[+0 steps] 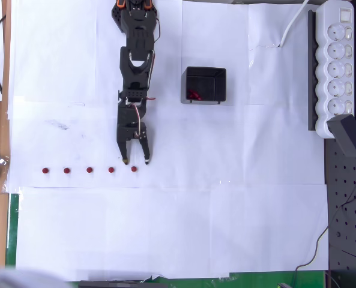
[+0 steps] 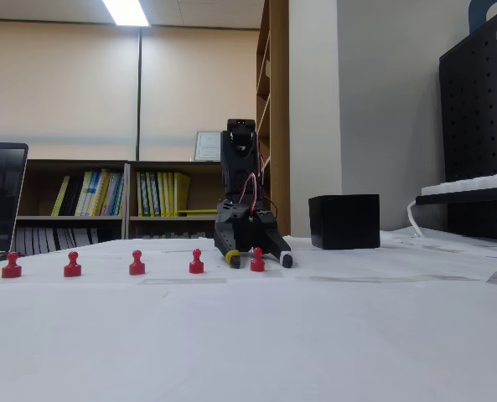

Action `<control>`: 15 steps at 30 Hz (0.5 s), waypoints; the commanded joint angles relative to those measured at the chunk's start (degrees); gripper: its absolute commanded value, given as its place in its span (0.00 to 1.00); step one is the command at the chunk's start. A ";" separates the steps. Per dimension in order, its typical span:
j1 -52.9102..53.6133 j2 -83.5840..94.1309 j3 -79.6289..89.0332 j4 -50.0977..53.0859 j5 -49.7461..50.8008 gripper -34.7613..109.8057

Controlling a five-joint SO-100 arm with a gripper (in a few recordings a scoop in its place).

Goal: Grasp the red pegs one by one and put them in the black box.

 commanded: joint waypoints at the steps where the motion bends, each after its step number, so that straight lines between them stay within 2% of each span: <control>1: -0.44 2.37 2.72 -0.70 -0.18 0.40; 15: -1.76 5.45 7.12 -0.97 -0.44 0.40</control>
